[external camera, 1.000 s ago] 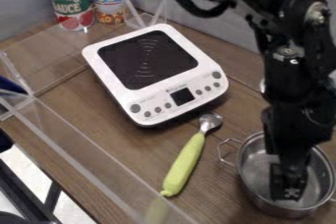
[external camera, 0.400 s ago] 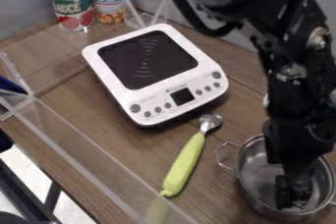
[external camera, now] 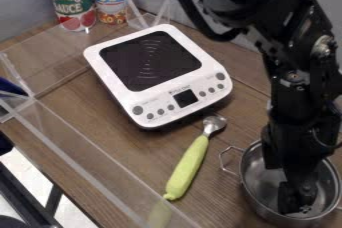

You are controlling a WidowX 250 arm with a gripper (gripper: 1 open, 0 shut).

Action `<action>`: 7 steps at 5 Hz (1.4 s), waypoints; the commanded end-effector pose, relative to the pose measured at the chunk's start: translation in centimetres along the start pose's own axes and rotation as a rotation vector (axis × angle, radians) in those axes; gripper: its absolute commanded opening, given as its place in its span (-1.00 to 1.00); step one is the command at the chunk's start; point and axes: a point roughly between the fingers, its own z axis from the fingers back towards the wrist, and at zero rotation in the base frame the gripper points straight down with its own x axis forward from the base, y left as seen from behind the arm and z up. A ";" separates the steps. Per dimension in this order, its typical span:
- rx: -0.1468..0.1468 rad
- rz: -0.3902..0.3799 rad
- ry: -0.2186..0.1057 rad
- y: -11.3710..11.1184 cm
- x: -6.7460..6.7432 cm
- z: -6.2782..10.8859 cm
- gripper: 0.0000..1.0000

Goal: Remove silver pot from the white and black stove top and place it on the table

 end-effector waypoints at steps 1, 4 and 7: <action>0.014 0.014 -0.021 0.0 0.4 1.0 1.00; 0.002 0.002 -0.004 -0.3 0.1 1.9 1.00; -0.026 -0.075 0.014 -1.1 2.2 0.8 1.00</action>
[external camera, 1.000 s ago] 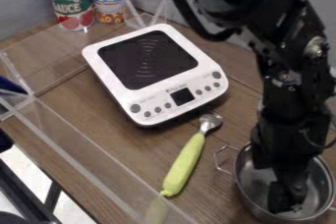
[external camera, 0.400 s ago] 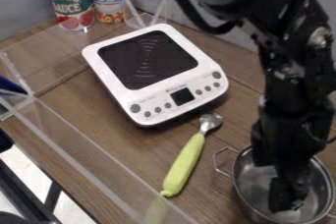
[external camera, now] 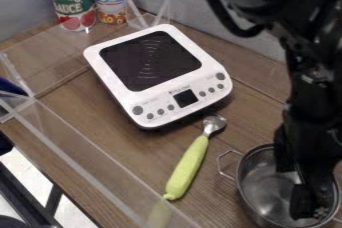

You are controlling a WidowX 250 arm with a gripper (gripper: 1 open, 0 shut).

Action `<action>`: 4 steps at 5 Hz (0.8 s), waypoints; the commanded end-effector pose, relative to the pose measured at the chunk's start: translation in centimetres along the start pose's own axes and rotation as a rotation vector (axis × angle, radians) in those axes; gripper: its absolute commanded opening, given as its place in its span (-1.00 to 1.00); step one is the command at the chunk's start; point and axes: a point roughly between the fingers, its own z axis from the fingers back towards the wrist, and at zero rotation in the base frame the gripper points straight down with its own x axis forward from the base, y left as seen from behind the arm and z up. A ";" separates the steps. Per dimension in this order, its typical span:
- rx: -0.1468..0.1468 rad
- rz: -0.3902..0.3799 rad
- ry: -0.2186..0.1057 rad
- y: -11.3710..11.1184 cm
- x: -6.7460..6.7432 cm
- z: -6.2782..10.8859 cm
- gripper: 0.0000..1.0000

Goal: Remove silver pot from the white and black stove top and place it on the table

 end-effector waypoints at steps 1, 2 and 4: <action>-0.003 -0.085 -0.028 -0.6 1.4 0.8 1.00; -0.006 -0.112 -0.012 -0.3 1.4 0.8 1.00; -0.011 -0.162 0.018 -1.2 1.9 0.7 1.00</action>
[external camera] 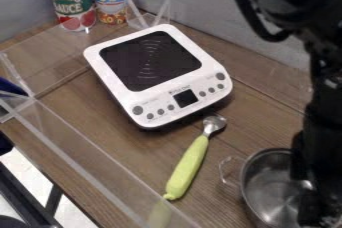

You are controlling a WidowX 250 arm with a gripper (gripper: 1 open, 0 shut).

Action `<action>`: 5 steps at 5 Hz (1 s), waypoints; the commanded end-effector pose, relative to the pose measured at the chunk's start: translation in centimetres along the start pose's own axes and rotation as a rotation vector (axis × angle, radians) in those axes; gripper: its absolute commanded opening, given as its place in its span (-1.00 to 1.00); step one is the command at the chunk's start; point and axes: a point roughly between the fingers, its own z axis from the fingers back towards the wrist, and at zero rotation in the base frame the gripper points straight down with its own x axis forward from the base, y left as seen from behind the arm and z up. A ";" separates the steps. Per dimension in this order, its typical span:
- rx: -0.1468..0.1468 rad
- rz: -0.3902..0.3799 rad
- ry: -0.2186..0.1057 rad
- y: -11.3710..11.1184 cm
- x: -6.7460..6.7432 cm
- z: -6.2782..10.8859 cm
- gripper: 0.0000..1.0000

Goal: Remove silver pot from the white and black stove top and place it on the table

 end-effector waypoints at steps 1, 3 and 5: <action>0.024 -0.033 -0.014 -0.5 1.4 0.8 1.00; 0.026 -0.071 0.029 -0.6 1.5 0.8 1.00; 0.029 -0.039 0.069 0.5 1.0 0.9 1.00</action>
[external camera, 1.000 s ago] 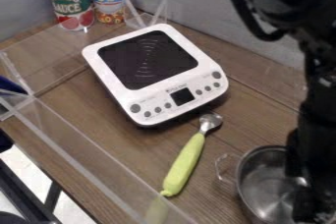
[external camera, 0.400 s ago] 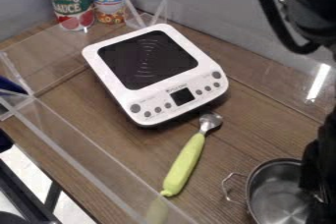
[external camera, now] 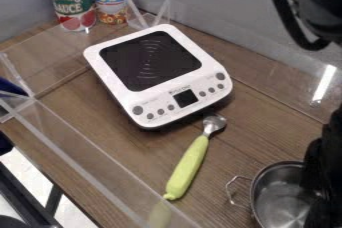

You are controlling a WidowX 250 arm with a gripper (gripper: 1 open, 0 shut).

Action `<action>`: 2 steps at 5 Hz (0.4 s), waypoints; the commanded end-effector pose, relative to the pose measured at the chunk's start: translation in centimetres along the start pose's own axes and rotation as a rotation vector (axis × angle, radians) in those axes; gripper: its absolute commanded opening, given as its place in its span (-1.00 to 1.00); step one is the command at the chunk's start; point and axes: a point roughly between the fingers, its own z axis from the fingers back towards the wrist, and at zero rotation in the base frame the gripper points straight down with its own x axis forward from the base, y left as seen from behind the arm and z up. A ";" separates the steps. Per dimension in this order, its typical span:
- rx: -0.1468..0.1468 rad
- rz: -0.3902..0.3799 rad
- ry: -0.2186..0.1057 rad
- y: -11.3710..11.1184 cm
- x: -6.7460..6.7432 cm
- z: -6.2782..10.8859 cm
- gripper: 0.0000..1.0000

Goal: Remove silver pot from the white and black stove top and place it on the table

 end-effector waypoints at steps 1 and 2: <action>0.031 0.059 -0.023 1.5 0.5 1.4 1.00; 0.043 0.134 -0.012 2.3 0.1 1.8 -1.00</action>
